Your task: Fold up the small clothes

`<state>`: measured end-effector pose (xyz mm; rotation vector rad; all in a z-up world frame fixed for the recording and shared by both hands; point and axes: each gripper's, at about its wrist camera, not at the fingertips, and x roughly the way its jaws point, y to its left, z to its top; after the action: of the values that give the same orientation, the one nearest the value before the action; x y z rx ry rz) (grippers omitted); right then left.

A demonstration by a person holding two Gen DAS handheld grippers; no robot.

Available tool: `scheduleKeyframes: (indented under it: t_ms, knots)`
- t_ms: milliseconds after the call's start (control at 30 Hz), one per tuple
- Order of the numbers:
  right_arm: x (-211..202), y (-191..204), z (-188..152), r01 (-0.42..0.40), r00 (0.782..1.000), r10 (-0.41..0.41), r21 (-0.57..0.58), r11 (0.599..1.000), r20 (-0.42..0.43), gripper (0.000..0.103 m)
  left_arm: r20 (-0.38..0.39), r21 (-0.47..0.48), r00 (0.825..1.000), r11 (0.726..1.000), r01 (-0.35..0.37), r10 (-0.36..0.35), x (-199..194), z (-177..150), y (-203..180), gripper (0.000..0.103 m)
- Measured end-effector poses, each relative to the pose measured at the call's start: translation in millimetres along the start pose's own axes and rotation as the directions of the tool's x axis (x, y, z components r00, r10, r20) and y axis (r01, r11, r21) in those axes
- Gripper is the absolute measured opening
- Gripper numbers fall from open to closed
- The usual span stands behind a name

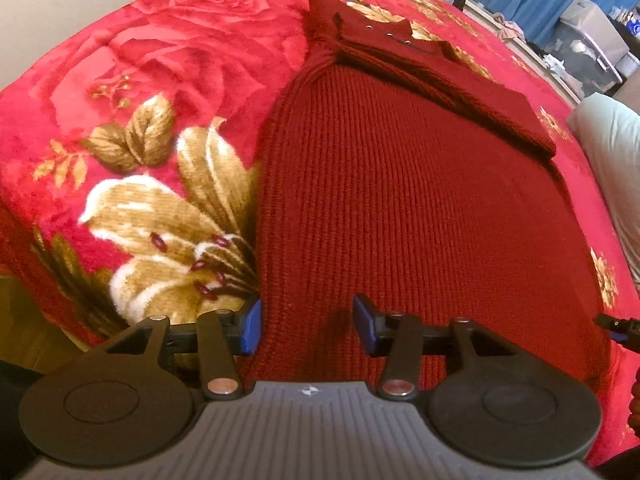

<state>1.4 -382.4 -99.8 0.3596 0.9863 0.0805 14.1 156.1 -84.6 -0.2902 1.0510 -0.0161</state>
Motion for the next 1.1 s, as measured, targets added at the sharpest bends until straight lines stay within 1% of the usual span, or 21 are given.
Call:
scheduleKeyframes:
  t_ms: [100,133,167,267,300,367,467,533,567,600,667,700,767,800,867,933,967,1000,1033,1067,1100]
  knots:
    - [1,4,-1,0.005,1.000,-0.005,-0.027,1.000,-0.006,0.054,-0.017,0.033,0.999,0.999,-0.033,0.034,4,-1,-4,0.053]
    - [2,5,-1,0.014,1.000,-0.014,-0.032,0.999,-0.007,0.051,-0.022,0.041,0.998,0.998,-0.056,0.057,6,-2,-4,0.053]
    - [2,5,-1,0.032,0.999,-0.032,-0.041,0.999,-0.004,0.051,-0.023,0.035,0.997,0.997,-0.075,0.076,7,-2,-2,0.053]
    - [1,7,-1,0.076,0.997,-0.076,-0.068,0.995,0.009,0.051,-0.016,-0.004,0.996,0.996,-0.084,0.084,6,0,5,0.053]
    - [1,8,-2,0.081,0.997,-0.081,-0.077,0.994,0.011,0.051,-0.018,-0.010,0.997,0.997,-0.076,0.076,6,0,7,0.052]
    - [1,9,-3,0.080,0.997,-0.079,-0.088,0.993,0.008,0.052,-0.021,-0.005,0.999,1.000,-0.027,0.027,5,0,4,0.052]
    - [0,9,-2,0.032,0.999,-0.032,-0.074,0.997,-0.002,0.054,0.009,0.040,0.999,0.999,0.030,-0.031,-3,-1,-5,0.052]
    - [-3,9,-1,0.004,1.000,-0.003,-0.061,0.998,0.006,0.054,0.022,0.030,0.996,0.996,0.080,-0.081,-7,-1,-7,0.052]
    - [-4,7,0,-0.013,1.000,0.014,-0.045,0.999,0.008,0.054,0.022,0.028,0.995,0.995,0.092,-0.093,-7,-1,-7,0.052]
    - [-4,7,0,-0.021,1.000,0.022,-0.034,0.999,0.009,0.054,0.012,0.040,0.997,0.996,0.080,-0.080,-5,-2,-9,0.052]
    - [-2,4,0,-0.001,1.000,0.001,-0.029,1.000,-0.003,0.052,-0.036,0.095,0.999,0.995,-0.026,0.030,6,-6,-14,0.054]
    - [0,4,-1,0.025,1.000,-0.026,-0.036,0.999,-0.015,0.051,-0.053,0.101,0.997,0.994,-0.049,0.054,10,-8,-14,0.054]
    - [1,6,-2,0.044,0.999,-0.045,-0.052,0.998,-0.018,0.051,-0.036,0.070,0.999,0.997,-0.028,0.030,6,-6,-11,0.053]
    - [0,7,-2,0.043,0.999,-0.044,-0.057,0.997,-0.016,0.052,-0.016,0.054,1.000,0.999,-0.001,0.002,2,-5,-9,0.052]
    - [-1,8,-3,0.030,0.999,-0.031,-0.058,0.998,-0.018,0.053,0.016,0.027,0.998,0.998,0.054,-0.055,-5,-3,-8,0.051]
    - [-3,8,-3,0.006,1.000,-0.007,-0.053,0.999,-0.014,0.052,0.027,0.034,0.996,0.996,0.087,-0.088,-8,-2,-11,0.051]
    - [-4,8,-2,-0.011,1.000,0.010,-0.042,0.999,-0.011,0.052,0.022,0.045,0.996,0.995,0.085,-0.086,-7,-3,-13,0.051]
    - [-5,7,-1,-0.026,1.000,0.026,-0.029,0.999,-0.006,0.052,0.009,0.059,0.998,0.996,0.067,-0.068,-3,-2,-14,0.051]
    - [-6,6,-1,-0.035,0.999,0.035,-0.017,0.999,0.000,0.052,-0.012,0.074,0.999,0.997,0.033,-0.032,1,-3,-15,0.051]
    - [-7,4,0,-0.035,0.999,0.035,-0.009,0.999,0.003,0.052,-0.038,0.074,0.999,0.997,0.004,-0.001,7,-5,-14,0.051]
    - [-6,3,0,-0.029,1.000,0.029,-0.003,1.000,0.001,0.052,-0.049,0.058,0.999,0.998,0.003,0.000,9,-5,-11,0.051]
